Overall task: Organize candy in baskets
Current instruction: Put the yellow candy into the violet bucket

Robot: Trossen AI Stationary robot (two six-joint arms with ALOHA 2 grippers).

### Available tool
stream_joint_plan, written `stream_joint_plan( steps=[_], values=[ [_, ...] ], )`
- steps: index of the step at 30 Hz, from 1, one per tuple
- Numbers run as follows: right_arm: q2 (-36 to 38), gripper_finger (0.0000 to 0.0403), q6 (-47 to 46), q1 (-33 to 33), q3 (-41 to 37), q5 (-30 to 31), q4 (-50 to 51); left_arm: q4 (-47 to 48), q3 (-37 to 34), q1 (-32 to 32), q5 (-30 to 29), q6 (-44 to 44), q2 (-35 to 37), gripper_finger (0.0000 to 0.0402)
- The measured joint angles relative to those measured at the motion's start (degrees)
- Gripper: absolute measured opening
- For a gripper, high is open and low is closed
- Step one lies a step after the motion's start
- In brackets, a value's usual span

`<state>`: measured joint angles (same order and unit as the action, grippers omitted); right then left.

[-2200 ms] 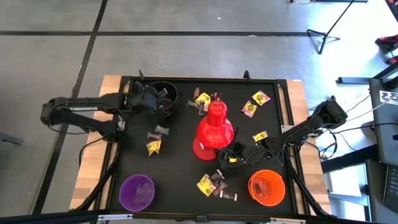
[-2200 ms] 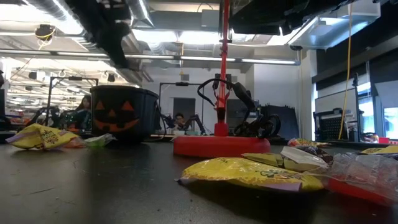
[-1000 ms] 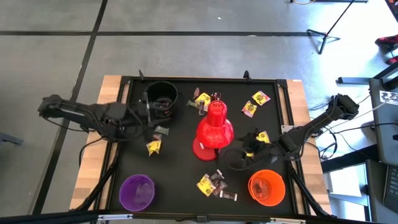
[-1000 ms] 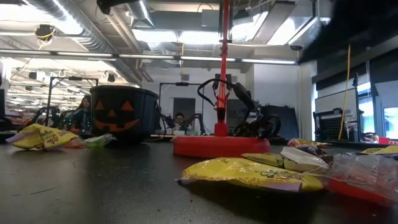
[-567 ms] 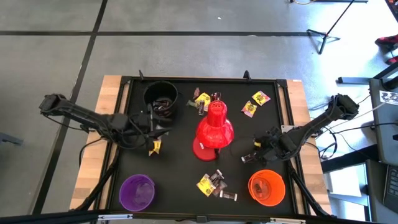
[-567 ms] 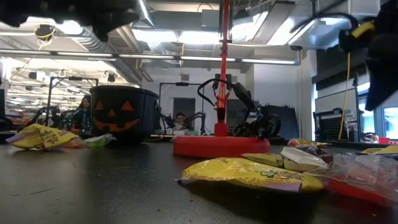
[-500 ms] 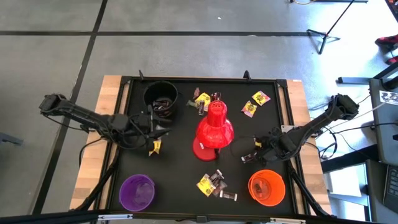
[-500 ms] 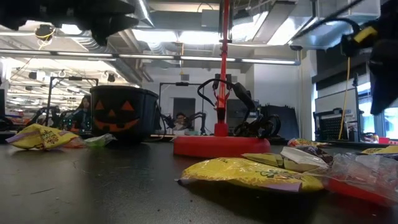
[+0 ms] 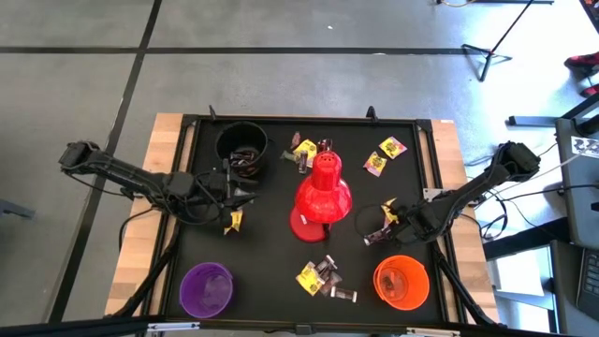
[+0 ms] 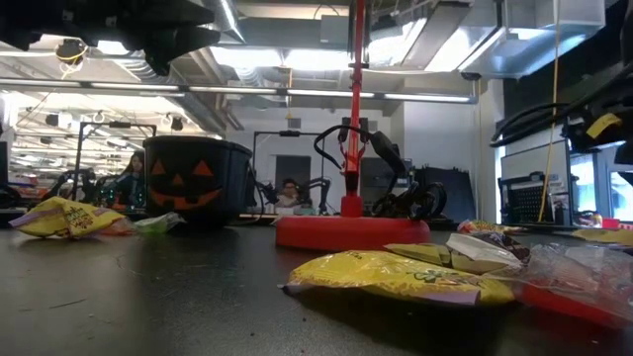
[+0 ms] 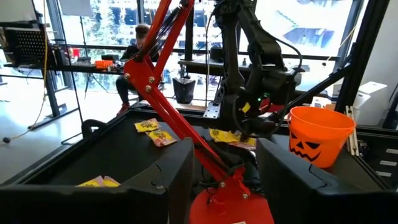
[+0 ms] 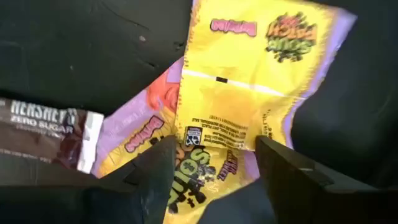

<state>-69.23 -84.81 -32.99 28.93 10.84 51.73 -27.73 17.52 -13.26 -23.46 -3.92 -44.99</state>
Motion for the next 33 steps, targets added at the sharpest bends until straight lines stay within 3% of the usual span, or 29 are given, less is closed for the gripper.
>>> stream_joint_plan(
  steps=[3,6,15,21,27,33],
  values=[
    [0.2,0.0221,-0.6,0.0,-1.8,0.0,-1.9,0.0,0.0,0.0,0.0,0.0,0.0,0.0163],
    [0.1,0.0191,-0.6,0.0,-2.1,0.2,-2.3,0.0,0.0,0.0,-0.1,0.0,0.0,0.0163],
    [3.1,0.0013,1.1,0.0,-2.3,2.3,-2.2,0.0,0.0,0.0,-0.3,0.0,0.0,0.0163],
    [5.5,0.0008,2.0,0.0,2.7,8.8,2.9,0.1,0.0,0.0,-1.5,0.0,0.0,0.0163],
    [5.7,0.0002,8.6,0.0,11.3,16.9,5.4,0.2,0.0,0.0,-1.6,-0.7,0.0,0.0163],
    [5.7,0.0001,25.3,0.0,17.1,22.6,-7.7,-0.1,0.0,-0.1,2.2,-2.9,-2.3,0.0163]
  ],
)
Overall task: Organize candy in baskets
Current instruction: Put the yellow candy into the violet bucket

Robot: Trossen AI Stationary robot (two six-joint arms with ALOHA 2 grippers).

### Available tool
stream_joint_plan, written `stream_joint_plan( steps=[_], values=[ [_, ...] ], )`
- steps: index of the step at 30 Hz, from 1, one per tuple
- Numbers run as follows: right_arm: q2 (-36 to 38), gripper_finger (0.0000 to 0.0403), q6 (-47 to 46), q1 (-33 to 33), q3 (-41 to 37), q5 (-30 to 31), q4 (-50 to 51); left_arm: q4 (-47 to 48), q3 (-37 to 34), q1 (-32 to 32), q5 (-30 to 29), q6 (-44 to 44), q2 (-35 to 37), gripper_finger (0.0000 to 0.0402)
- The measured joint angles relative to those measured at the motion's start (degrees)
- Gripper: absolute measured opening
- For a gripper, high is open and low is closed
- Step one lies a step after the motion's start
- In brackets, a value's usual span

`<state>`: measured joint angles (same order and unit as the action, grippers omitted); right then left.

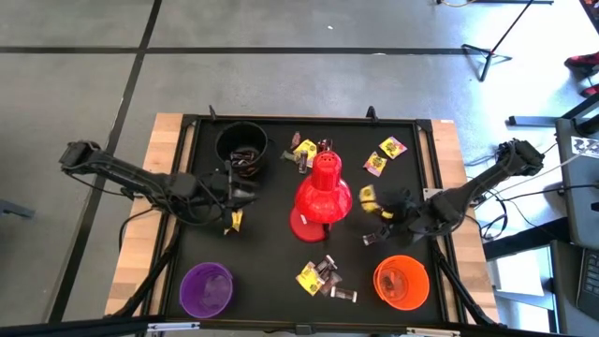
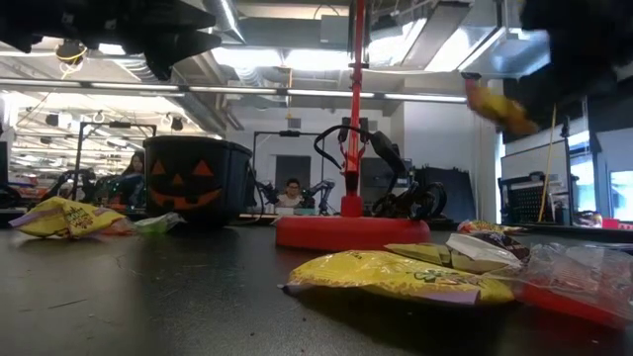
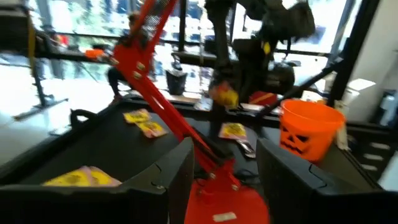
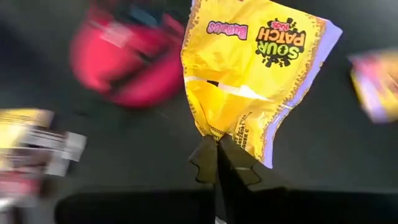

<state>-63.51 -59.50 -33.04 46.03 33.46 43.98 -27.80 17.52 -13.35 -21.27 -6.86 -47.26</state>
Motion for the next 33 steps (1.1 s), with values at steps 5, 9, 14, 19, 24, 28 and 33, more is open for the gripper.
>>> stream_joint_plan(
  steps=[5,9,14,19,24,28,33],
  values=[
    [-0.9,0.0001,14.2,0.0,0.2,0.0,-19.8,-4.6,0.0,-1.9,2.7,-0.6,-5.2,0.0163],
    [-2.9,0.0001,20.3,0.0,0.2,-0.5,-29.9,-14.4,0.0,-4.3,2.9,1.8,-11.0,0.0163],
    [-7.0,0.0,25.0,0.1,0.2,3.0,-38.6,-28.9,0.0,-6.5,4.4,6.1,-19.5,0.0163],
    [-11.9,0.0,29.1,0.1,0.2,5.3,-46.2,-32.9,3.4,-7.0,4.0,8.0,-27.3,0.0163],
    [-16.1,0.0,31.8,1.0,0.2,6.4,-51.6,-32.8,10.0,-6.1,3.6,7.5,-35.0,0.0181],
    [-18.7,0.0,33.0,2.5,0.2,5.5,-54.8,-30.8,15.8,-5.4,3.6,7.4,-40.6,0.021],
    [-20.2,0.0,33.0,3.5,0.2,3.9,-56.4,-28.0,22.6,-4.3,1.6,7.2,-47.0,0.0252]
  ],
)
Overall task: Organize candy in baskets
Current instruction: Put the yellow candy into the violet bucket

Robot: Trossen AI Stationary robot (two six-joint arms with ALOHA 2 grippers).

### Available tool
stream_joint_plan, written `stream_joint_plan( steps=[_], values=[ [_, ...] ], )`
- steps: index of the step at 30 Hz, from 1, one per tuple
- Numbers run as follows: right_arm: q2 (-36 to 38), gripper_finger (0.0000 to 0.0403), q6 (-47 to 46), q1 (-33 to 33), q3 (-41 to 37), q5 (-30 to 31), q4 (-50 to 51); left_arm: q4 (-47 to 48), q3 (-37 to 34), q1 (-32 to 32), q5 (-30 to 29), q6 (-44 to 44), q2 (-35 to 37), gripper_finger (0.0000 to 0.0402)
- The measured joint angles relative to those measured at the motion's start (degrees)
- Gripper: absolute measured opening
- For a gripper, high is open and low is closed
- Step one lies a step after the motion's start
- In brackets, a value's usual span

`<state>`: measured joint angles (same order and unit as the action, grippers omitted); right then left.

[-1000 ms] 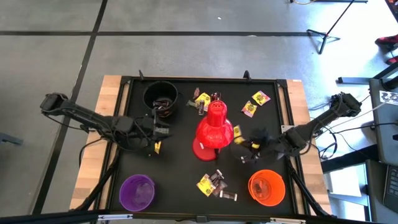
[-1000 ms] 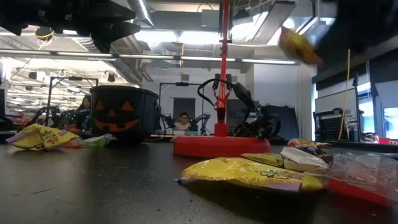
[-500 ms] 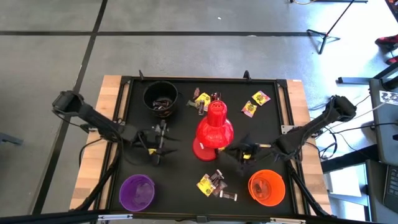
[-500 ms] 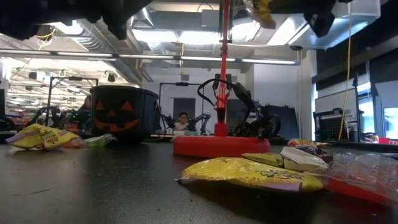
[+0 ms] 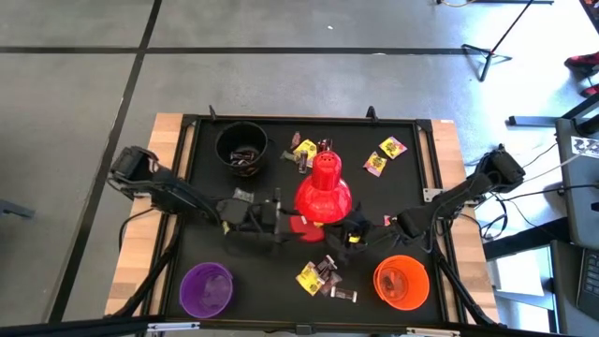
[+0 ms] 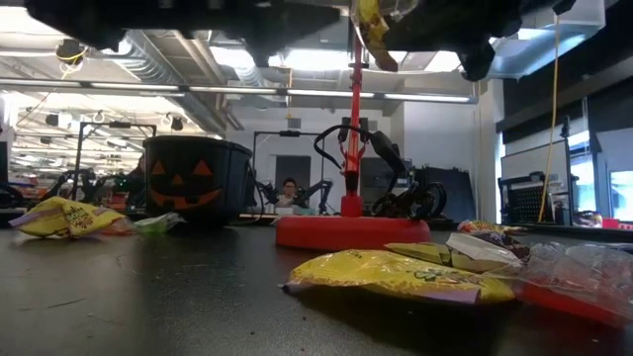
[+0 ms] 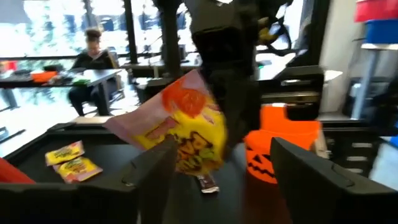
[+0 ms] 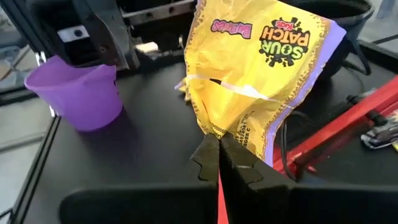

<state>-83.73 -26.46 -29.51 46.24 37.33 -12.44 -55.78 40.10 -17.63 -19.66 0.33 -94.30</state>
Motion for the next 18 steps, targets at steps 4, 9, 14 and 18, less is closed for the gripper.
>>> stream_joint_plan(
  steps=[4,9,14,18],
  values=[
    [-0.5,0.0,0.6,0.3,0.0,0.2,-1.2,1.8,4.1,1.2,-2.5,-1.9,-3.5,0.0274],
    [-0.8,0.0,1.0,0.3,0.0,0.1,-1.7,3.9,6.9,2.5,-2.5,-4.6,-5.8,0.0284],
    [-0.8,0.0,1.2,0.3,0.0,0.0,-1.7,4.0,6.9,2.8,-2.5,-5.4,-6.3,0.0282],
    [-0.8,0.0,1.3,0.3,0.0,0.0,-1.6,4.2,6.9,2.7,-3.7,-5.9,-6.3,0.0256]
  ],
)
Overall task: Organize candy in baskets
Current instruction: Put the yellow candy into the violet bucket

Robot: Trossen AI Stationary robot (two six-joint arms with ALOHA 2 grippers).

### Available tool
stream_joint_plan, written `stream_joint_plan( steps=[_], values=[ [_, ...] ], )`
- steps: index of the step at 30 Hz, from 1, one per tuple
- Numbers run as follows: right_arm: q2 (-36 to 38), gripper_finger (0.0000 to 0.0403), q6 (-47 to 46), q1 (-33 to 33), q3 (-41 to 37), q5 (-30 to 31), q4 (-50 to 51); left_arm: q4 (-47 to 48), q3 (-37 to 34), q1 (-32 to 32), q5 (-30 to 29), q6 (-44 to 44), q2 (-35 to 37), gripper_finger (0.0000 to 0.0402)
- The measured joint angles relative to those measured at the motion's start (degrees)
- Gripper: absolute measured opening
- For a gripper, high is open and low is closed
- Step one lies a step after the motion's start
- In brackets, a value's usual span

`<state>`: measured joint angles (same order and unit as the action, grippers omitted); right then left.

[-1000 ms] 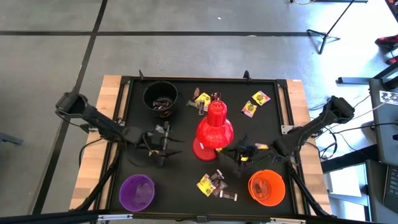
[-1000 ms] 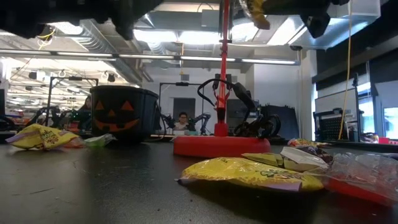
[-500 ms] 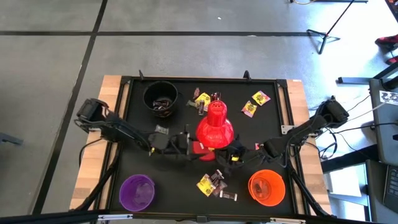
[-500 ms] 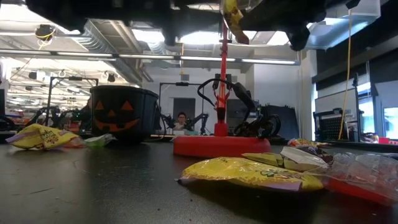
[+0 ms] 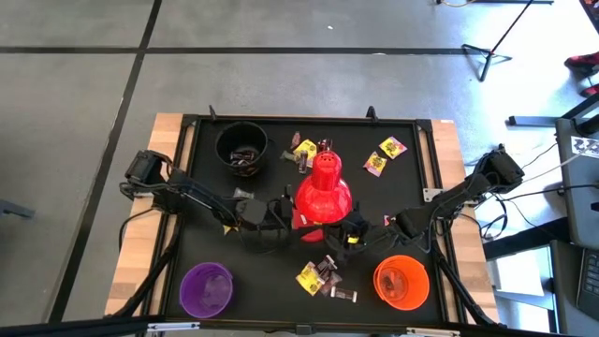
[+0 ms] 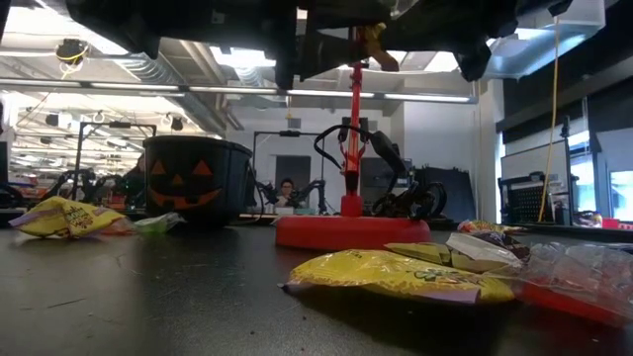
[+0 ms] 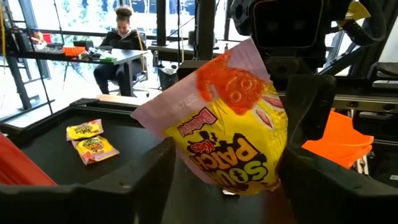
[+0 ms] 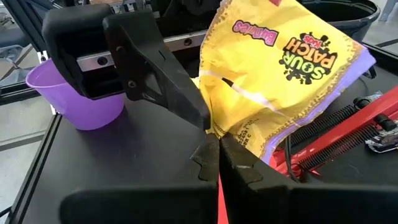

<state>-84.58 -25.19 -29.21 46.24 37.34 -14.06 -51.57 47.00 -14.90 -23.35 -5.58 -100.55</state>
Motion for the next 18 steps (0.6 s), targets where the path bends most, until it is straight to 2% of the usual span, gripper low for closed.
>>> stream_joint_plan(
  steps=[9,14,16,18],
  values=[
    [0.0,0.0003,0.0,0.0,0.0,0.1,0.1,0.1,0.0,-0.2,0.4,1.4,0.0,0.0115],
    [0.0,0.0019,0.2,0.0,0.0,0.0,0.2,0.4,0.0,-0.3,0.3,2.3,0.0,0.003],
    [0.0,0.0034,0.4,0.0,0.0,-0.6,0.3,1.7,0.1,-0.3,0.3,3.7,0.0,0.001],
    [0.0,0.0056,0.4,0.0,-0.1,-1.2,0.5,3.3,0.1,-0.3,0.2,4.5,0.1,0.001]
  ],
)
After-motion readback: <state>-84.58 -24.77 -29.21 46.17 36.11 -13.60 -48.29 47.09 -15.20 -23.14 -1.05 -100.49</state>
